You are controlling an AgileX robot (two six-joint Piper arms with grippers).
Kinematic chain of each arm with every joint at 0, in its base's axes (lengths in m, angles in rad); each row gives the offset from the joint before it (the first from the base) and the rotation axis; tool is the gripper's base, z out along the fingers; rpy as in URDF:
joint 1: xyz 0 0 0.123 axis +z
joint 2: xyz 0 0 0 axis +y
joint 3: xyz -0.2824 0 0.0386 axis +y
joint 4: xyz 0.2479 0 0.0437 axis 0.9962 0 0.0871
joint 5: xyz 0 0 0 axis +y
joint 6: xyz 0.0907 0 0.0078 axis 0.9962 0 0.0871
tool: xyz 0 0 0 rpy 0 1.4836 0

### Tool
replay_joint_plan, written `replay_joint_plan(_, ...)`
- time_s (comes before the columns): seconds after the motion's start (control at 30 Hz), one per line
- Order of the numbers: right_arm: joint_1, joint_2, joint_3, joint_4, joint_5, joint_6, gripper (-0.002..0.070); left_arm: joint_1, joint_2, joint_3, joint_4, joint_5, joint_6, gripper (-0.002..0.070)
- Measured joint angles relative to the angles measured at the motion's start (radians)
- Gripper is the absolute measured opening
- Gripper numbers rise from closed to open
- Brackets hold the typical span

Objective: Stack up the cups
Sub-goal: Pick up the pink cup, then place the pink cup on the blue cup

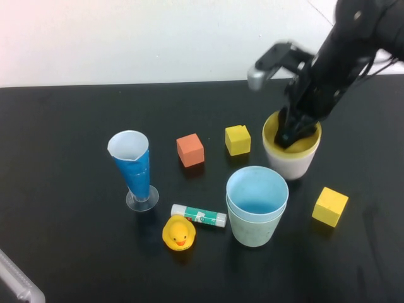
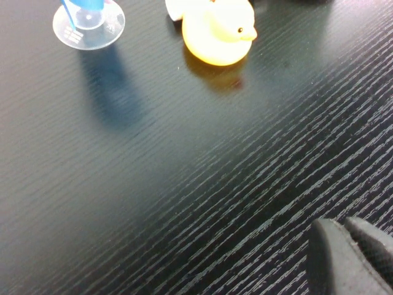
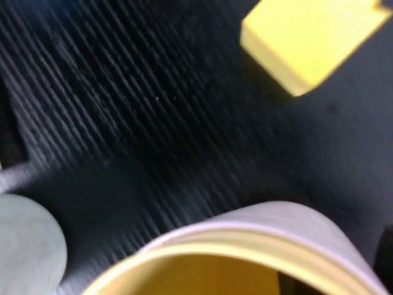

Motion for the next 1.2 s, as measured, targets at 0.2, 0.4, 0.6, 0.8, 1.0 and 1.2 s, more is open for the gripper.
replay_joint_plan(0.2, -0.002, -0.199, 0.000, -0.030, -0.002, 0.000, 0.0241, 0.000, 0.000, 0.000, 0.000, -0.006, 0.000, 0.0001)
replay_joint_plan(0.4, 0.030, -0.376, 0.009, 0.017, 0.007, -0.006, 0.0241, 0.000, 0.000, 0.000, 0.000, -0.042, 0.000, 0.0001)
replay_joint_plan(0.6, 0.159, -0.390, 0.132, 0.033, 0.007, -0.008, 0.0241, 0.000, 0.000, 0.000, 0.006, -0.058, 0.000, 0.0001)
replay_joint_plan(0.8, 0.194, -0.331, 0.181, 0.039, 0.007, -0.009, 0.0241, 0.000, 0.000, 0.000, 0.019, -0.062, 0.004, 0.0001)
replay_joint_plan(1.0, 0.194, -0.303, 0.183, 0.052, 0.007, -0.009, 0.0241, 0.000, 0.000, 0.000, 0.020, -0.062, 0.006, 0.0001)
replay_joint_plan(1.2, 0.194, -0.276, 0.185, 0.101, 0.007, -0.009, 0.0243, 0.000, 0.000, 0.000, 0.020, -0.062, 0.006, 0.0001)
